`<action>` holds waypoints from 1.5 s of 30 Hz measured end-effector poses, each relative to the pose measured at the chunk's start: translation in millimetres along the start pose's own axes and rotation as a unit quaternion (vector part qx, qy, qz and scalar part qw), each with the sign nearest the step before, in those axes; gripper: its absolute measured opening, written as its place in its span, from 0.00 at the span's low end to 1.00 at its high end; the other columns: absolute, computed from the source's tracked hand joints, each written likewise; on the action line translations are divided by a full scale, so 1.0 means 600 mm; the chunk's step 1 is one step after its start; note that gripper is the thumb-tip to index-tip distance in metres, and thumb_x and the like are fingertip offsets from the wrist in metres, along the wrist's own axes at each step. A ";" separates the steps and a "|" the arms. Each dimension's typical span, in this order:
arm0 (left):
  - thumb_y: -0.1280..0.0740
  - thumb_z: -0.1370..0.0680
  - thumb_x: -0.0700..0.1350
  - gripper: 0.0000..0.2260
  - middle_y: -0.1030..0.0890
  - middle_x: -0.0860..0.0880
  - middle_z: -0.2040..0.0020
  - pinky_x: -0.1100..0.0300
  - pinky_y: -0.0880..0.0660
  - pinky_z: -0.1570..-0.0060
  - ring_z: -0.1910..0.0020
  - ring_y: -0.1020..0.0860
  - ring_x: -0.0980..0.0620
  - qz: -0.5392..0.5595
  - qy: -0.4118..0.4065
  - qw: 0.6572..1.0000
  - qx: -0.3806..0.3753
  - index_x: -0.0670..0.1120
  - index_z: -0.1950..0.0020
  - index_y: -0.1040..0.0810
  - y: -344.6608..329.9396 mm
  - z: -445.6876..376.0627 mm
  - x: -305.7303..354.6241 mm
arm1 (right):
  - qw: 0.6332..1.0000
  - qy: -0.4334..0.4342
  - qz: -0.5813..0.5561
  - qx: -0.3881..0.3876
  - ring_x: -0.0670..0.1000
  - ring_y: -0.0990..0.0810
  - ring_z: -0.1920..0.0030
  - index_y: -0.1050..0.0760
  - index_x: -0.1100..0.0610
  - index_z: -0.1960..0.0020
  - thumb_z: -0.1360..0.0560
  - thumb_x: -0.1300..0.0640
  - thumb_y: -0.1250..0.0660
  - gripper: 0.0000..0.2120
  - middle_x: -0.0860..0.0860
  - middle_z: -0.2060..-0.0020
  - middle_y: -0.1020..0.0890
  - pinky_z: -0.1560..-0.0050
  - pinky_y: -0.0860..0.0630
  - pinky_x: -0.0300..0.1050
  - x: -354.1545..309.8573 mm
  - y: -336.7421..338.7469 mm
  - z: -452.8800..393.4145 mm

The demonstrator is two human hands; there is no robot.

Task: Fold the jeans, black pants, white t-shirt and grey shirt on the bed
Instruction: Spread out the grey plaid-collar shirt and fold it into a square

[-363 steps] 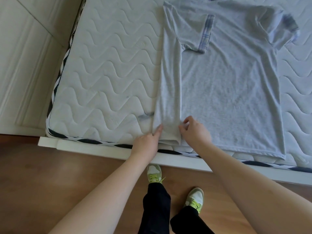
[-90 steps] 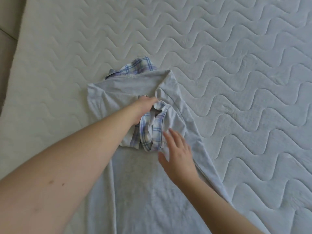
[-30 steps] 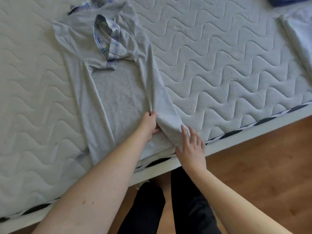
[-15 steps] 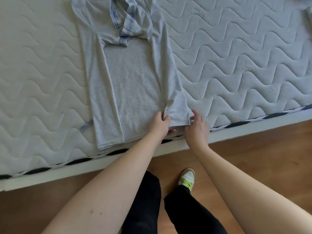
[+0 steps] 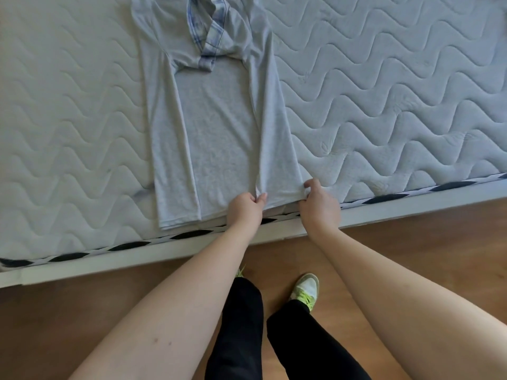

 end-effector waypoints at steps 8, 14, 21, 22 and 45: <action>0.39 0.21 0.60 0.18 0.27 0.52 0.69 0.61 0.37 0.72 0.69 0.28 0.51 -0.124 -0.036 0.990 0.052 0.49 0.64 0.32 0.029 0.006 0.012 | 0.994 -0.023 0.081 -0.072 0.54 0.26 0.59 0.28 0.52 0.55 0.24 0.54 0.40 0.03 0.47 0.67 0.26 0.52 0.39 0.49 0.022 -0.005 -0.012; 0.41 0.19 0.55 0.14 0.23 0.50 0.64 0.58 0.31 0.68 0.66 0.25 0.51 -0.092 -0.066 0.993 0.032 0.47 0.56 0.26 0.049 0.006 0.007 | 0.991 -0.048 0.055 -0.111 0.54 0.25 0.47 0.29 0.52 0.39 0.22 0.56 0.41 0.12 0.50 0.47 0.23 0.46 0.31 0.50 0.025 0.012 0.001; 0.39 0.19 0.50 0.11 0.19 0.51 0.63 0.67 0.29 0.73 0.71 0.22 0.56 0.048 -0.071 0.996 0.007 0.50 0.59 0.25 0.087 -0.021 0.008 | 0.994 0.016 -0.088 -0.064 0.53 0.28 0.41 0.30 0.53 0.35 0.23 0.58 0.40 0.16 0.51 0.40 0.25 0.44 0.32 0.47 -0.041 0.032 -0.016; 0.39 0.19 0.50 0.11 0.19 0.51 0.62 0.67 0.29 0.73 0.71 0.22 0.57 0.058 -0.068 0.996 0.005 0.50 0.59 0.25 0.097 -0.020 0.011 | 0.992 0.026 -0.096 -0.076 0.53 0.28 0.40 0.30 0.53 0.35 0.23 0.57 0.40 0.17 0.51 0.39 0.25 0.43 0.31 0.48 -0.055 0.033 -0.015; 0.29 0.24 0.43 0.12 0.17 0.37 0.50 0.47 0.20 0.49 0.54 0.17 0.41 0.154 -0.033 0.982 -0.107 0.39 0.44 0.24 0.117 -0.260 0.220 | 0.985 -0.018 -0.112 -0.127 0.54 0.24 0.41 0.35 0.55 0.28 0.21 0.57 0.38 0.22 0.53 0.36 0.25 0.40 0.27 0.54 -0.162 0.028 -0.227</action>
Point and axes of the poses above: each hand's wrist, its own z-axis away from the middle knuckle, its own y-axis out of the back of the hand, x = y × z, the point moved 9 cm from there along -z, towards the middle knuckle
